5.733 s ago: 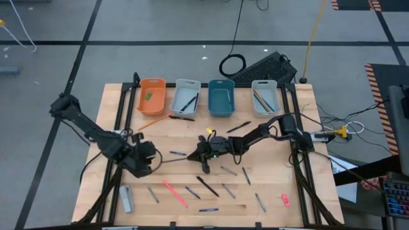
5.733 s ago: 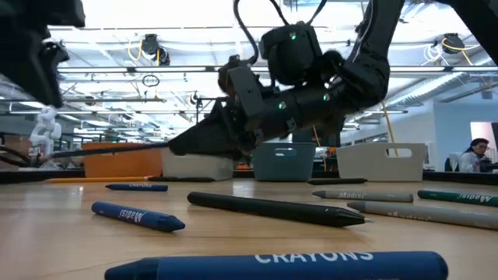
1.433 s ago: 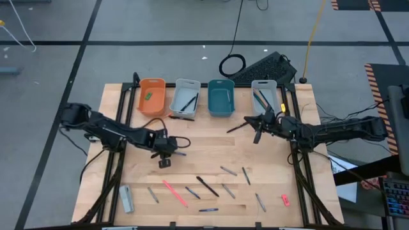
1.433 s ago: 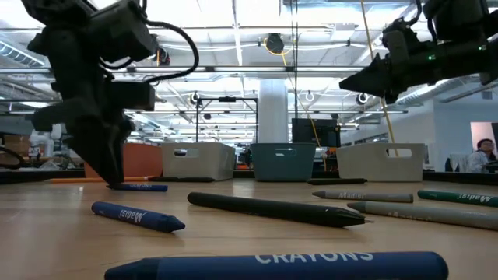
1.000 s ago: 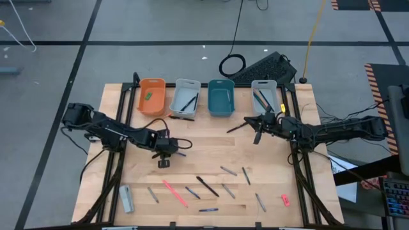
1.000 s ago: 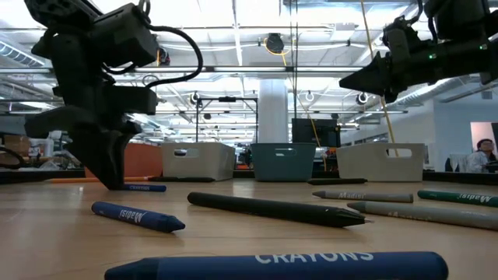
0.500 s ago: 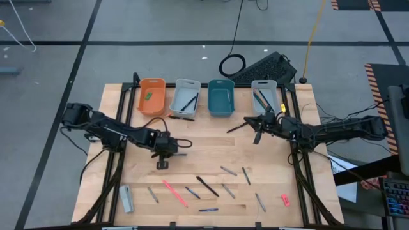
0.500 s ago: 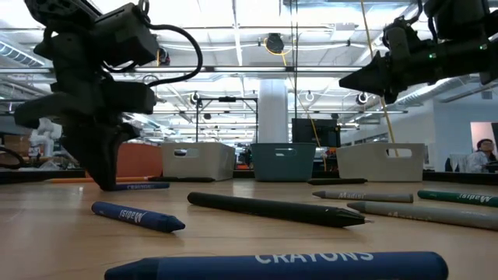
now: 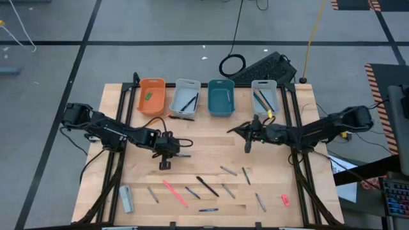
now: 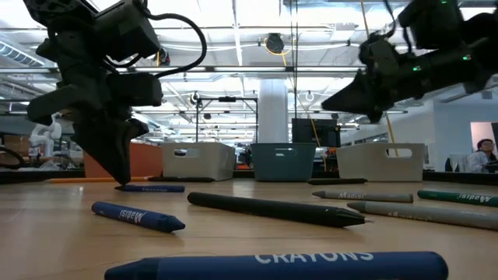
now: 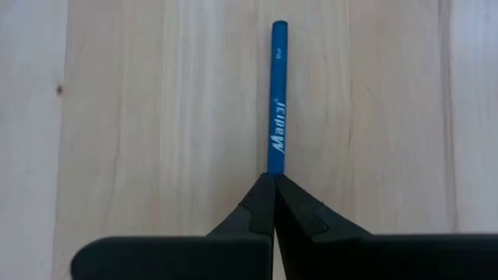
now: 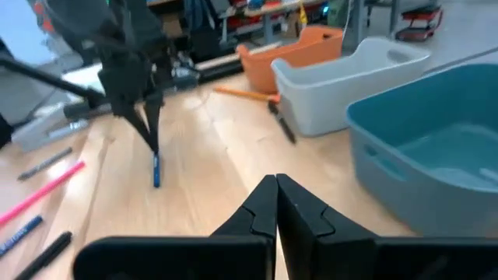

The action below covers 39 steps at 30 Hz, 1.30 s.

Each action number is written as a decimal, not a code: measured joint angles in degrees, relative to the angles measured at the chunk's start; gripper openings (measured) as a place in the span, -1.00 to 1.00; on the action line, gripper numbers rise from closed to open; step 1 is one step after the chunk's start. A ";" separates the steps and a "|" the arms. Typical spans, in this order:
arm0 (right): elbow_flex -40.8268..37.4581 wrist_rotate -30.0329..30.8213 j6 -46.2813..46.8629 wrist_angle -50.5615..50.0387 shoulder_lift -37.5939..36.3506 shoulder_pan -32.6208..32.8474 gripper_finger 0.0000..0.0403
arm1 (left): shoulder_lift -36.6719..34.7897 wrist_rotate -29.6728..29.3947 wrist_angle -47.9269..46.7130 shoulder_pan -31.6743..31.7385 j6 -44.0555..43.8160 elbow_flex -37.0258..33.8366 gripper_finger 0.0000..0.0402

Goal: Sort crayons/erasers/pens/pencils in bins
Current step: Put the blue crayon into the blue bin

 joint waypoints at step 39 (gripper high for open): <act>14.22 -8.70 -0.48 0.31 18.72 0.35 -0.96 | -1.81 -0.97 -1.00 -4.22 -5.75 -1.51 -0.97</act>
